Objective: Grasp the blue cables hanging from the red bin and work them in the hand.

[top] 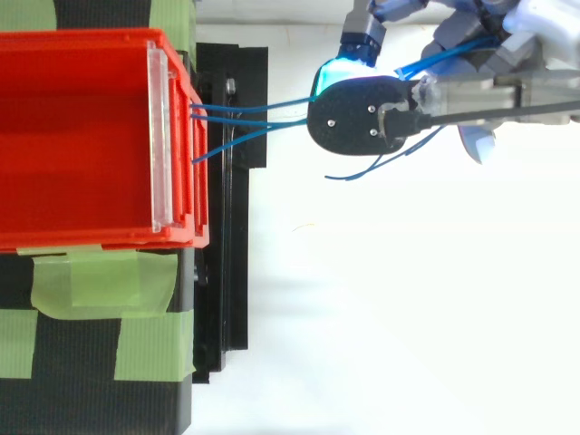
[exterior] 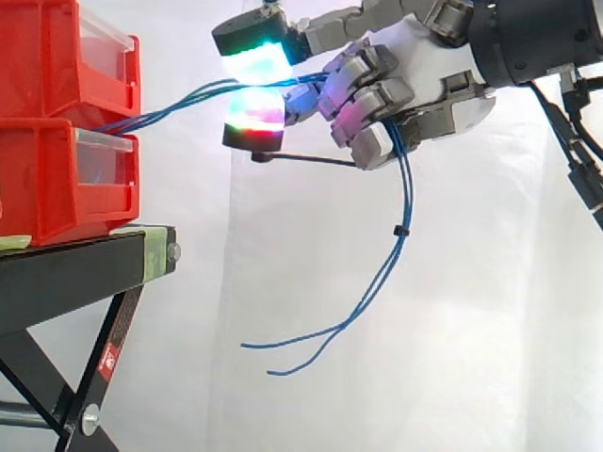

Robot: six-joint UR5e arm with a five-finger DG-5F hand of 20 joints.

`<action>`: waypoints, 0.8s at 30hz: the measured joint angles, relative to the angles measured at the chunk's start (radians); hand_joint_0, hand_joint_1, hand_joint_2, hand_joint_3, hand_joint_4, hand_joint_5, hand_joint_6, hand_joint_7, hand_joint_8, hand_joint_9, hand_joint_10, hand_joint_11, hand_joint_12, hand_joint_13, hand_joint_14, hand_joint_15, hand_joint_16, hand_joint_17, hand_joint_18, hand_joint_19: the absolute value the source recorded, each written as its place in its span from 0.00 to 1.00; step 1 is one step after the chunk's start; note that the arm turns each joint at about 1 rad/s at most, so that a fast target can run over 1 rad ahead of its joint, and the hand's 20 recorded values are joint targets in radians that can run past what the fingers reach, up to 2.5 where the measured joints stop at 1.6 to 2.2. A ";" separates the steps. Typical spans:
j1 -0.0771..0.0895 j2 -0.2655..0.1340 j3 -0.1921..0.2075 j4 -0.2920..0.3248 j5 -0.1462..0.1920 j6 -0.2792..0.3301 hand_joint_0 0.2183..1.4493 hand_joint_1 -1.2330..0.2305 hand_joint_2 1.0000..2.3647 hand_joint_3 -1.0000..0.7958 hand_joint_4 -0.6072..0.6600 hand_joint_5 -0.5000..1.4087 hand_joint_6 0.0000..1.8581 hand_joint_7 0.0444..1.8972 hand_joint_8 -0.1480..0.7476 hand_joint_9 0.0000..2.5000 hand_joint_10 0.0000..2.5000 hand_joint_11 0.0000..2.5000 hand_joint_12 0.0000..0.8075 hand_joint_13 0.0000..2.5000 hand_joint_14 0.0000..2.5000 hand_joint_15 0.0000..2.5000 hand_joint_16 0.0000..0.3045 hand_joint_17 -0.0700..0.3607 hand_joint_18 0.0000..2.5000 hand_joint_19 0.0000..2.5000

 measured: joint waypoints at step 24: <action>-0.018 0.000 0.000 0.134 -0.069 -0.215 0.67 0.39 0.02 0.71 0.69 0.38 0.33 0.62 0.73 0.77 1.00 1.00 0.87 0.83 1.00 0.83 0.69 0.53 0.97 0.31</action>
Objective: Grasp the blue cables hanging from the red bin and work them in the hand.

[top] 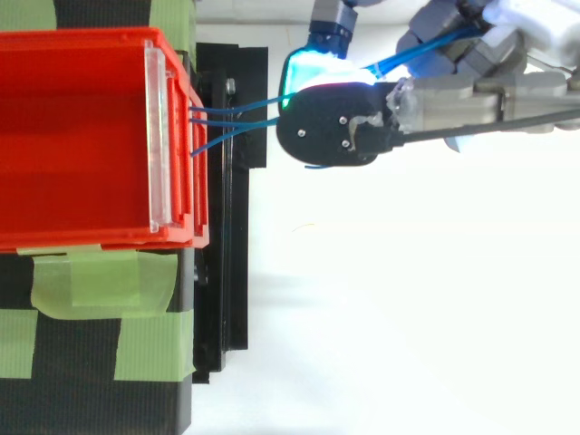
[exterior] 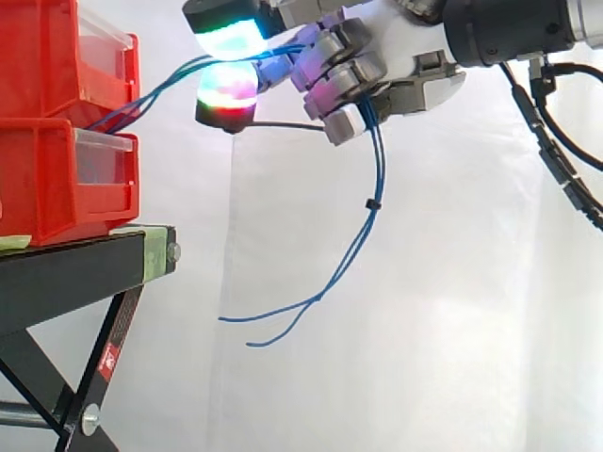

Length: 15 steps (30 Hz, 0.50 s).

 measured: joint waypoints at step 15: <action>-0.008 0.000 0.000 0.028 -0.046 -0.067 0.67 0.42 0.00 0.71 0.82 0.47 0.01 0.40 0.73 0.77 1.00 1.00 0.87 0.83 1.00 0.83 0.69 0.53 0.97 0.31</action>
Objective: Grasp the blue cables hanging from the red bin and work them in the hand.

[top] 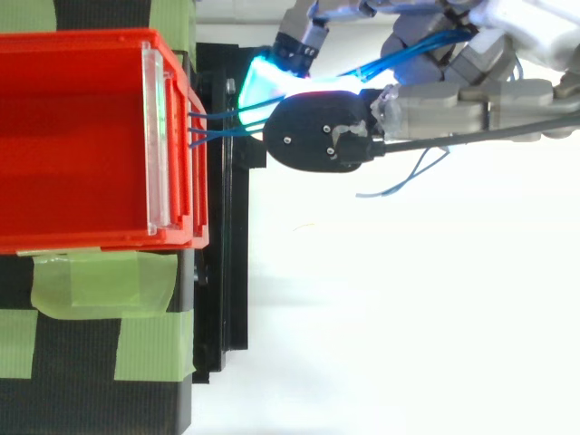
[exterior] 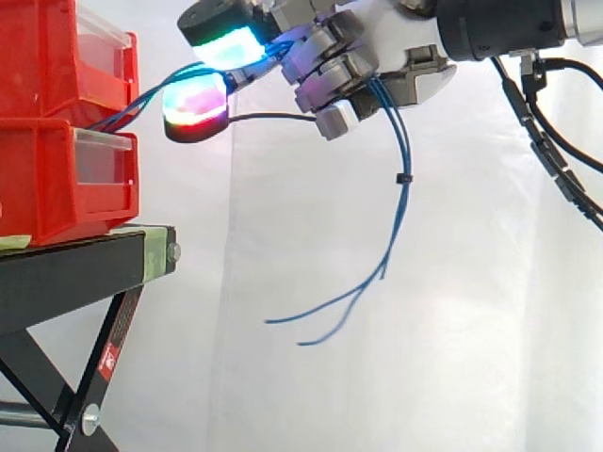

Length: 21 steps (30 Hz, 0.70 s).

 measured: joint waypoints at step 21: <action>-0.004 0.001 0.007 -0.001 -0.051 -0.065 0.55 0.42 0.02 0.39 0.73 0.51 0.00 0.70 0.73 0.77 1.00 1.00 0.87 0.83 1.00 0.83 0.69 0.53 0.97 0.31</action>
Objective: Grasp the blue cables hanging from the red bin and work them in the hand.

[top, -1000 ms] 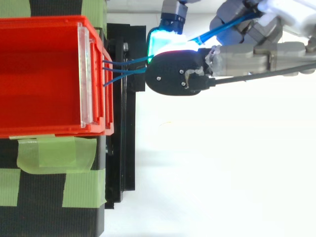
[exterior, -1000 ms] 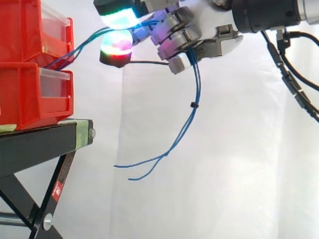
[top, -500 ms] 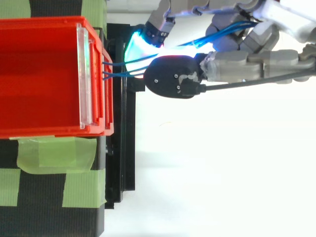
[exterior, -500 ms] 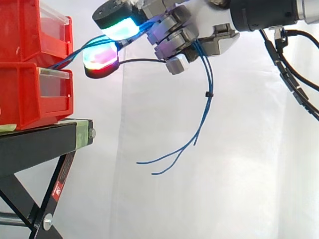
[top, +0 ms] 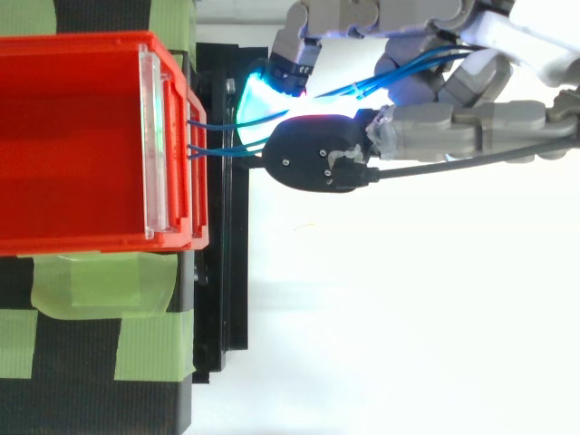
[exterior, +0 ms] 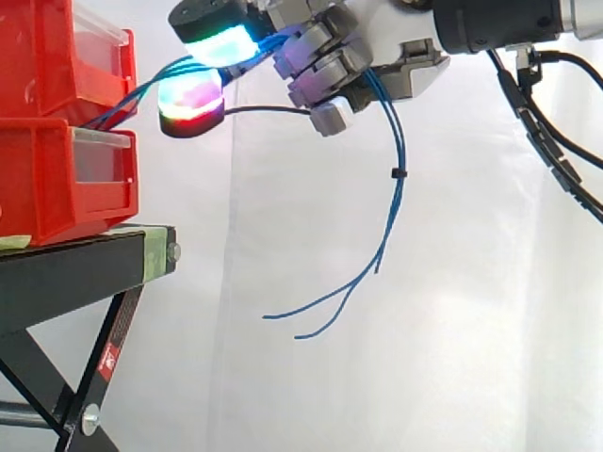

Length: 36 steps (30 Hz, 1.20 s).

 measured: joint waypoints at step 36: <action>-0.005 -0.001 0.007 0.011 -0.001 -0.004 0.54 0.40 0.02 0.31 0.69 0.56 0.00 0.76 0.73 0.77 1.00 1.00 0.87 0.83 1.00 0.83 0.69 0.53 0.97 0.31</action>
